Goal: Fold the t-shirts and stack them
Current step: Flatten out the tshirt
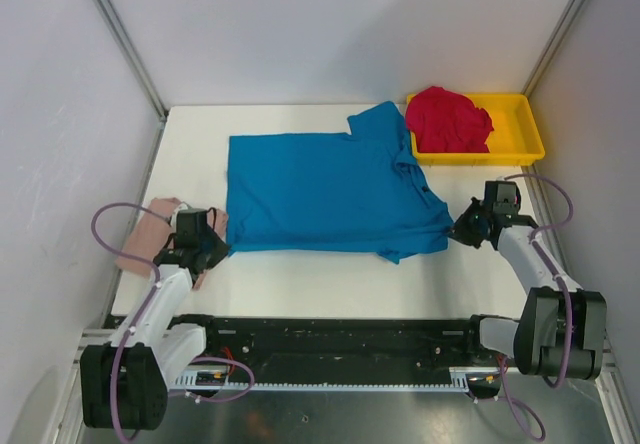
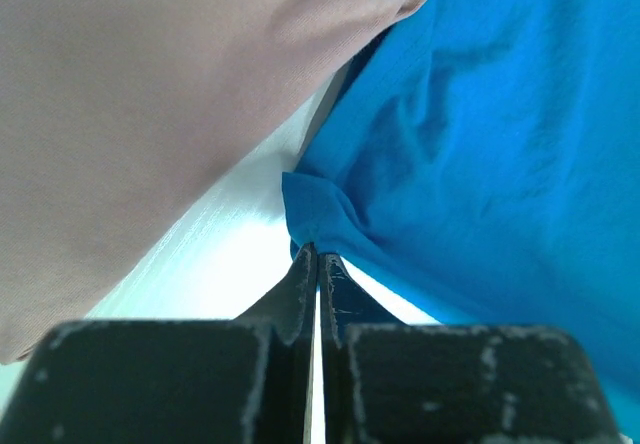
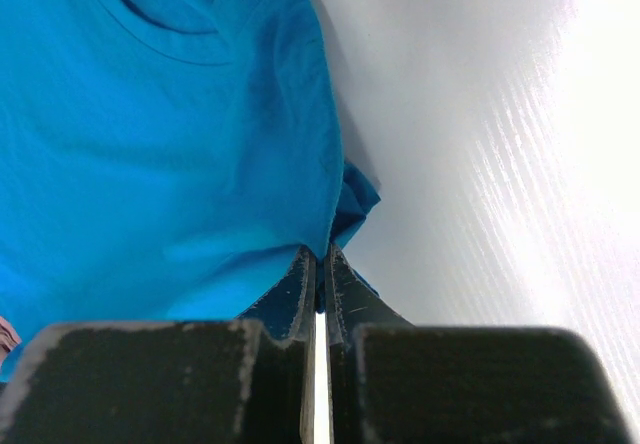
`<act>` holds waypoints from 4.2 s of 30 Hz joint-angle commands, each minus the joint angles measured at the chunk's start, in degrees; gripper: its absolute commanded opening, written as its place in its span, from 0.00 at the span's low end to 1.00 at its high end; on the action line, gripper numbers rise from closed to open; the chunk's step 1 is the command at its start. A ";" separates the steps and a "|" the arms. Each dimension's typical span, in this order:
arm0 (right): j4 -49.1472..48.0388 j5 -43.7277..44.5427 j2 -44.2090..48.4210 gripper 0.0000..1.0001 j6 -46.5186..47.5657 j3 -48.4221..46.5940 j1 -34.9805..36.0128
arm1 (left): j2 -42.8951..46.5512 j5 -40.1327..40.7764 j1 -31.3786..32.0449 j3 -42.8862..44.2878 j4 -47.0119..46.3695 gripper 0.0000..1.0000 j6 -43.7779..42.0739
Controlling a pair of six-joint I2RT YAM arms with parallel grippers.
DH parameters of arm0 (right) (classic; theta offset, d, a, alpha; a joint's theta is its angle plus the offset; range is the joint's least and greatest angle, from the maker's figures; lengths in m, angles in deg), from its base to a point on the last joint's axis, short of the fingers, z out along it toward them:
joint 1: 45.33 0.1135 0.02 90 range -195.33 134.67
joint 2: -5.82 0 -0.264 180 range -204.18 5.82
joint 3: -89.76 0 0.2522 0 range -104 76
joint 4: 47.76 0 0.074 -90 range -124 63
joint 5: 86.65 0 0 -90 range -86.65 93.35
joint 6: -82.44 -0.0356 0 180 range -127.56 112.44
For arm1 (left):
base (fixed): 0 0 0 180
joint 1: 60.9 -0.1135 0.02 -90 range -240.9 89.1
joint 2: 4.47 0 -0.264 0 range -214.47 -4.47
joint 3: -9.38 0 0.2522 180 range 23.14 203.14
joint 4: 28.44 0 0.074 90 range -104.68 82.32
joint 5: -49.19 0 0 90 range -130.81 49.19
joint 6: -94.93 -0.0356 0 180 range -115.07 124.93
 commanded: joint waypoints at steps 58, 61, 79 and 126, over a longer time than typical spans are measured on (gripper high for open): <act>-4.18 17.97 -10.06 0.36 -1.34 0.71 13.29 | -29.20 3.44 3.04 22.13 -5.01 0.00 -2.33; -5.82 18.20 -9.46 0.36 -1.73 1.60 13.38 | -28.97 3.38 3.01 22.09 -5.07 0.00 -2.34; -4.54 15.22 -8.84 0.01 -2.55 2.00 13.14 | -25.84 2.29 3.61 19.97 -4.97 0.00 -2.69; 47.89 8.36 46.88 0.00 -17.21 -10.24 12.51 | 11.14 20.16 16.96 -2.49 16.19 0.02 16.50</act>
